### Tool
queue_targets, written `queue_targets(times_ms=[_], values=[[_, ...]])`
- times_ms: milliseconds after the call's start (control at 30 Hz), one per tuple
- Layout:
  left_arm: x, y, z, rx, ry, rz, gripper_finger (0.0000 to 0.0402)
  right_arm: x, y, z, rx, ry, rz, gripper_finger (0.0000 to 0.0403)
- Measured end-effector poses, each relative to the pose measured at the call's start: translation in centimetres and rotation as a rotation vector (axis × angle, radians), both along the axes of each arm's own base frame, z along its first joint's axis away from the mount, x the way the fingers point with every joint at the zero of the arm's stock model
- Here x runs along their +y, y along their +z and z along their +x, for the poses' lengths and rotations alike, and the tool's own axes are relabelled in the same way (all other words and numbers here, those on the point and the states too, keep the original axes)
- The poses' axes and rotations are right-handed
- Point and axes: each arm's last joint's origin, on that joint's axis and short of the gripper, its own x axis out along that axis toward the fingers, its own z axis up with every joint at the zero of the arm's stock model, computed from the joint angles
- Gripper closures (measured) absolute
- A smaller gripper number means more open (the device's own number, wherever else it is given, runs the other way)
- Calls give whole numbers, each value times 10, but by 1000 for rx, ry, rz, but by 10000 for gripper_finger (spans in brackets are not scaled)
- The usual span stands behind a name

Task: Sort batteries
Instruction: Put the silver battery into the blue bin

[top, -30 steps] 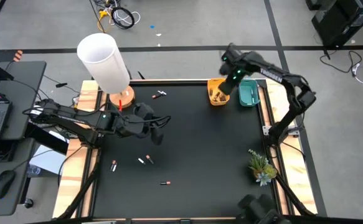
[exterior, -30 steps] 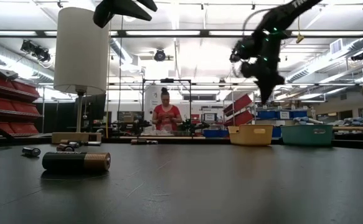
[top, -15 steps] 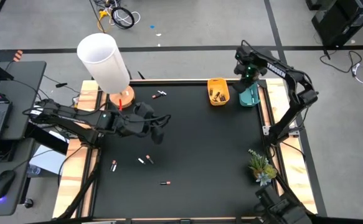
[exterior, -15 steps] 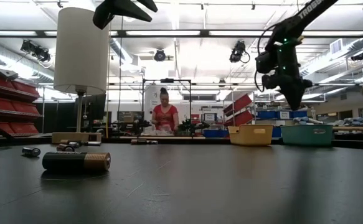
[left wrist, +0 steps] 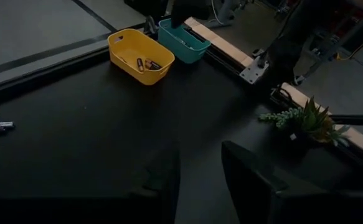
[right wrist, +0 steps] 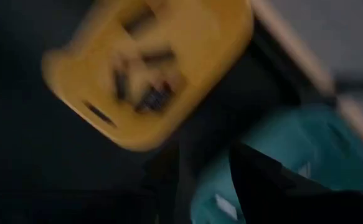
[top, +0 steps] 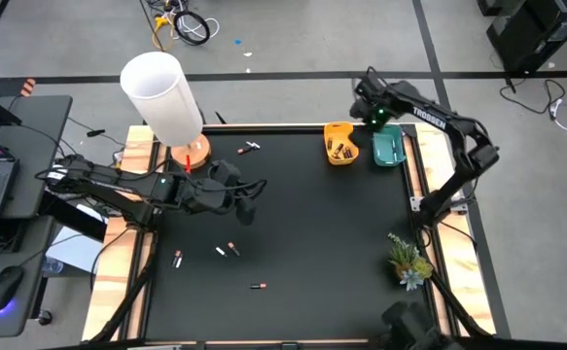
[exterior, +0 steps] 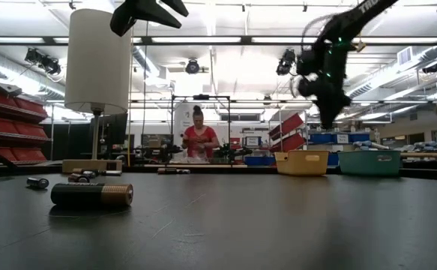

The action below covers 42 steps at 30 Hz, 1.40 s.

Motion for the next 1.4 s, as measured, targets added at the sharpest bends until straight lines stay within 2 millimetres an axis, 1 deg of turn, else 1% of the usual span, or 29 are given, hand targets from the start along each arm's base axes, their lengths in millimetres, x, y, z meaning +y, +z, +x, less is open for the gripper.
queue_targets(times_ms=[100, 167, 233, 333, 467, 567, 633, 700, 800, 867, 933, 1033, 1100, 1167, 1267, 1400], values=[[0, -1, 0, 7, 4, -5, 271, 11, 14, 23, -80, 73, -138, 260], [0, -1, 0, -1, 11, -17, 271, 20, 22, 41, -177, 122, -198, 261], [0, -1, 0, -15, 31, -40, 271, 29, 28, 62, -311, 186, -218, 261], [0, -1, -1, -33, 60, -65, 271, 45, 31, 96, -498, 297, -212, 259], [-3, -3, -2, -20, 43, -111, 271, 67, 23, 138, -627, 382, -219, 259], [-2, -6, -12, 63, 60, -182, 271, 79, 15, 159, -647, 411, -187, 259], [-2, -1, -20, 117, 96, -216, 271, 84, 5, 170, -624, 397, -103, 260], [-3, -1, -29, 210, 111, -229, 271, 93, -8, 178, -601, 432, -4, 262], [-8, -7, -40, 367, 31, -275, 271, 114, -17, 189, -588, 522, 57, 264], [-15, -18, -45, 474, -50, -302, 271, 127, -17, 194, -590, 584, 68, 265], [-26, -32, -48, 537, -146, -335, 271, 138, -19, 197, -578, 632, 70, 265], [-45, -53, -51, 575, -281, -354, 271, 155, -10, 199, -589, 684, 30, 265], [-56, -67, -53, 577, -368, -340, 271, 167, -4, 201, -604, 712, 15, 265], [-65, -79, -55, 566, -439, -309, 271, 177, -2, 202, -614, 719, 23, 265], [-71, -95, -57, 541, -511, -261, 271, 187, 0, 204, -622, 722, 28, 265], [-71, -113, -59, 539, -560, -206, 271, 205, 3, 205, -627, 754, 46, 265]])
